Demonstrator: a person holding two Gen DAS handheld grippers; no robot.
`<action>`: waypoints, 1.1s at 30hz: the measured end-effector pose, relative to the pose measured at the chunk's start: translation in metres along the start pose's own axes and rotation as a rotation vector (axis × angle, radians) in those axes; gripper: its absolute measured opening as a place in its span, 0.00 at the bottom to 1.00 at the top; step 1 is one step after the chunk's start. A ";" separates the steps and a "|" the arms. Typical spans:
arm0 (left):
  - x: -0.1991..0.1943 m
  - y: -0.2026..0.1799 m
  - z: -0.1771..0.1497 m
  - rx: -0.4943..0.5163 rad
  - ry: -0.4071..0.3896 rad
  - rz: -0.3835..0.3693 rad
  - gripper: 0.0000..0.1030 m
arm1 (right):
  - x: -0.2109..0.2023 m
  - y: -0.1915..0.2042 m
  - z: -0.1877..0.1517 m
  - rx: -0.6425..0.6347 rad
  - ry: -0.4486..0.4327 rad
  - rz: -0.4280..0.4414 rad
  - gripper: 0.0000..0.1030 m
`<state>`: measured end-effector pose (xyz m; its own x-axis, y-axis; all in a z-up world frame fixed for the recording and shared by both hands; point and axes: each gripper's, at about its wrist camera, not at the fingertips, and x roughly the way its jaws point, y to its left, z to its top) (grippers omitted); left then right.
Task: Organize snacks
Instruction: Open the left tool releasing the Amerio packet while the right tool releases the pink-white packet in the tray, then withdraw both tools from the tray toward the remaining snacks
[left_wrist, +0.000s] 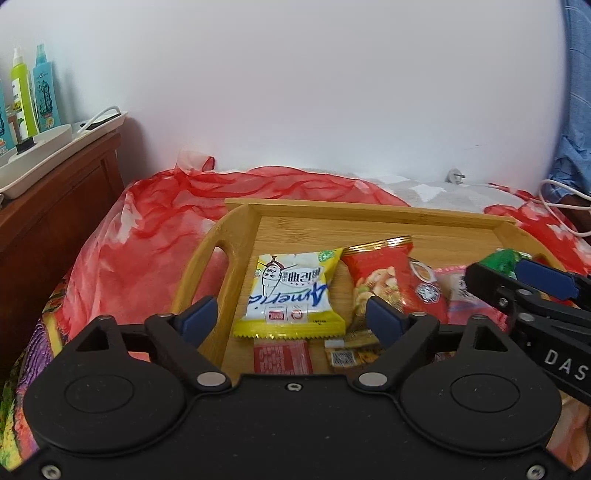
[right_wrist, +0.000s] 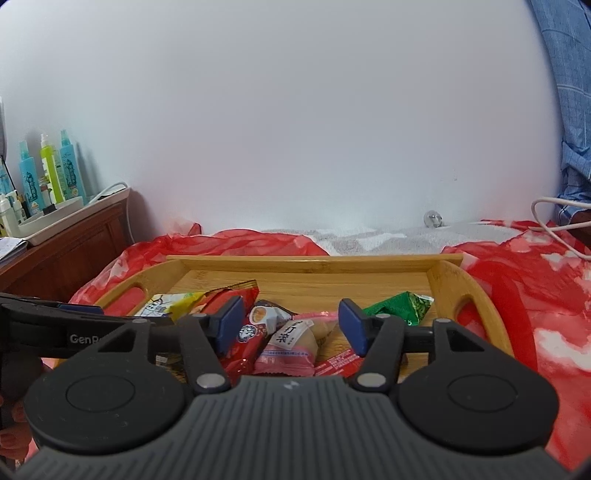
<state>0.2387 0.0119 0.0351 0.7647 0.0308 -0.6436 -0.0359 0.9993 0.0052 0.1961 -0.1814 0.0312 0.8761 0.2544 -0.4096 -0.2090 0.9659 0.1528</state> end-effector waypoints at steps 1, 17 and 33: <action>-0.004 -0.001 -0.001 0.003 -0.003 -0.003 0.87 | -0.002 0.001 0.000 -0.003 -0.003 0.002 0.74; -0.085 0.016 -0.037 0.017 -0.039 -0.005 0.95 | -0.060 0.017 -0.006 -0.043 -0.066 0.009 0.88; -0.147 0.048 -0.090 0.026 -0.044 -0.006 0.96 | -0.100 0.054 -0.044 -0.099 -0.050 0.043 0.90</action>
<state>0.0667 0.0536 0.0615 0.7927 0.0256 -0.6090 -0.0154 0.9996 0.0219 0.0778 -0.1522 0.0415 0.8853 0.2952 -0.3592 -0.2863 0.9549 0.0790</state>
